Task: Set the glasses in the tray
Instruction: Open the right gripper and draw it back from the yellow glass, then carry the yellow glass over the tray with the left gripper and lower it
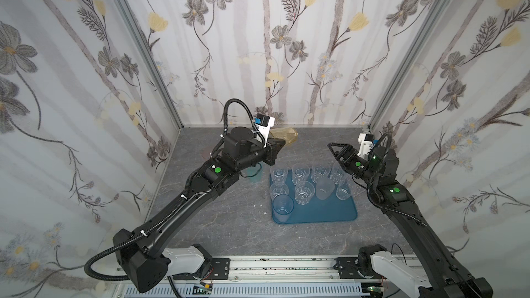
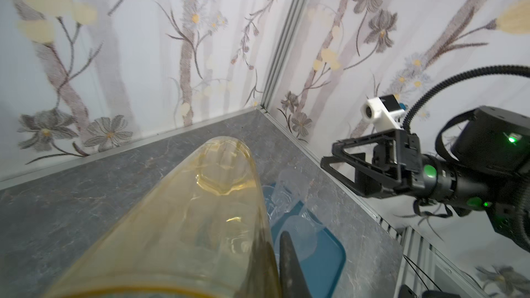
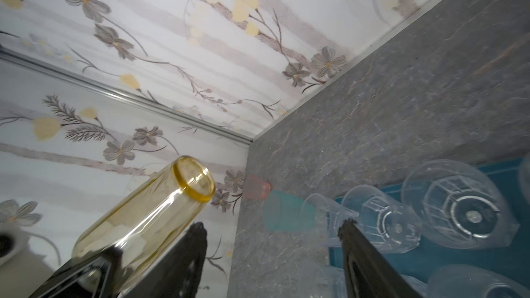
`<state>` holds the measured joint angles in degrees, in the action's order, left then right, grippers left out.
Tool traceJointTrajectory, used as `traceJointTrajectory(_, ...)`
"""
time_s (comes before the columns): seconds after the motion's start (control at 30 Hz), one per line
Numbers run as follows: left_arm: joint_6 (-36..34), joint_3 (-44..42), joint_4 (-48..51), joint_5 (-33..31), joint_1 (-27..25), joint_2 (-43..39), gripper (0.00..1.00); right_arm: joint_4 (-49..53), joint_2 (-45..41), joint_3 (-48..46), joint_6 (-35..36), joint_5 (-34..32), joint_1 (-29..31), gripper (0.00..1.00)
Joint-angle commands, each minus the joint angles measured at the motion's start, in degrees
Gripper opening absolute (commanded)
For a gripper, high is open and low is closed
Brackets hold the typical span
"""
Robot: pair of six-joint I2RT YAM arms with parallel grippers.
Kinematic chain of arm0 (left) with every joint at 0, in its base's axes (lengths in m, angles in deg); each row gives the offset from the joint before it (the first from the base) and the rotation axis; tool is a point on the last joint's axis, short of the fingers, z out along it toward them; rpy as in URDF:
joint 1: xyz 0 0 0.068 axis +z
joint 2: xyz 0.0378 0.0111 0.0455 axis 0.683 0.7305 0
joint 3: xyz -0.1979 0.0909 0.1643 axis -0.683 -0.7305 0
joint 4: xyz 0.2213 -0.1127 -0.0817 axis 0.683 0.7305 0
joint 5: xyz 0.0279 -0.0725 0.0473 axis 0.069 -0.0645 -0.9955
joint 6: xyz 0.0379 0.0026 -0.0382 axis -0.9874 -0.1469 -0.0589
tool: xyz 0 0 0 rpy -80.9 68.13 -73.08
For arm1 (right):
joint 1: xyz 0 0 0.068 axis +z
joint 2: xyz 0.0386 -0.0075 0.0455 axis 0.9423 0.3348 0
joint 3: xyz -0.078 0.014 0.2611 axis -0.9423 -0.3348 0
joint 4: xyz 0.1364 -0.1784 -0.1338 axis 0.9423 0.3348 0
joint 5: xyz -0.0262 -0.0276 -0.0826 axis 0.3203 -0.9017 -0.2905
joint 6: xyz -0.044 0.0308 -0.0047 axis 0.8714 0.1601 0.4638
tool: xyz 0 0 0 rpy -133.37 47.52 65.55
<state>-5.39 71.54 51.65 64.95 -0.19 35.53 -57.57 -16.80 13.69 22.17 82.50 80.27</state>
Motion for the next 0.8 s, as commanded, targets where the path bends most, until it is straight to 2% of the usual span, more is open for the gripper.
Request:
traceJointTrajectory(0.0,-0.4,3.0,11.5,-3.8,-4.8,0.8,0.0,3.3,0.3,0.6,4.5,-2.2,-1.5,0.72)
traceJointTrajectory(0.13,1.5,5.1,19.3,-3.0,-11.4,2.4,0.0,2.9,1.9,0.7,5.7,-3.0,-2.1,0.72)
traceJointTrajectory(0.33,2.6,7.0,25.2,-0.6,-20.1,6.4,0.0,1.6,5.0,0.6,5.7,-2.2,-2.2,0.71)
traceJointTrajectory(0.5,3.2,10.0,30.3,0.0,-23.5,13.8,0.0,0.6,6.1,-0.3,5.7,-1.5,-2.3,0.71)
traceJointTrajectory(0.6,2.3,12.6,35.1,-2.0,-25.2,19.4,0.0,0.5,6.2,-0.9,5.9,-1.3,-2.3,0.7)
traceJointTrajectory(0.77,-0.6,15.7,38.3,-6.4,-25.2,24.5,0.0,0.3,5.8,-2.1,6.3,-1.4,-2.4,0.7)
